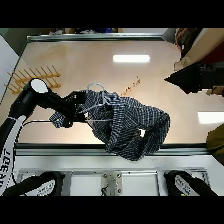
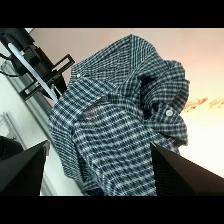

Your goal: Fold the clothes and pants, and hang the long-sleeved shirts on hangers.

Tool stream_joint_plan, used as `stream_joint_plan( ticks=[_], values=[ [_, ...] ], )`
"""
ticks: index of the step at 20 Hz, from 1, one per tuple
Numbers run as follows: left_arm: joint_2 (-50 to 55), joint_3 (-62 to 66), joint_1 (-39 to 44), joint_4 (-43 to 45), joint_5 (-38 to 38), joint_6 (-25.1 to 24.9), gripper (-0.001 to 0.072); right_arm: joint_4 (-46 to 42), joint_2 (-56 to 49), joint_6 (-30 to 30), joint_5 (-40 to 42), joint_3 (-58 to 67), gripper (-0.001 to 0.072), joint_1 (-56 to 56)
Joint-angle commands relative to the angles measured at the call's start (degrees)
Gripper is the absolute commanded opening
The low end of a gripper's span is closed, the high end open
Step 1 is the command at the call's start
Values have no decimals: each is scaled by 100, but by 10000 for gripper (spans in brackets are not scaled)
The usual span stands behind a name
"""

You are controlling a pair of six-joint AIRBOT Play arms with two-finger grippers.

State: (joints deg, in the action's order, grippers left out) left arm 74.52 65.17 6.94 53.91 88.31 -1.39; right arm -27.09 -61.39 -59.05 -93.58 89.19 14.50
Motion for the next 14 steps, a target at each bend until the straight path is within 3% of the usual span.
stream_joint_plan(
  ticks=[1,4,6,8,11,14],
  values=[
    [2,0,-2,2,20,-11,20,376,20,1912,-345,-243,705,339],
    [2,0,-2,2,17,-11,21,1165,17,3359,-1180,-1080,705,933],
    [2,0,-2,2,15,-11,20,1637,31,4481,-1185,-1838,705,1353],
    [2,0,-2,2,22,-9,21,1565,28,5676,-1169,-2459,705,1537],
    [2,0,-2,2,20,-9,20,968,-7,6017,-960,-3185,705,1532],
    [2,0,-2,2,22,-9,21,975,-59,6937,-673,-3783,705,1530]
  ],
)
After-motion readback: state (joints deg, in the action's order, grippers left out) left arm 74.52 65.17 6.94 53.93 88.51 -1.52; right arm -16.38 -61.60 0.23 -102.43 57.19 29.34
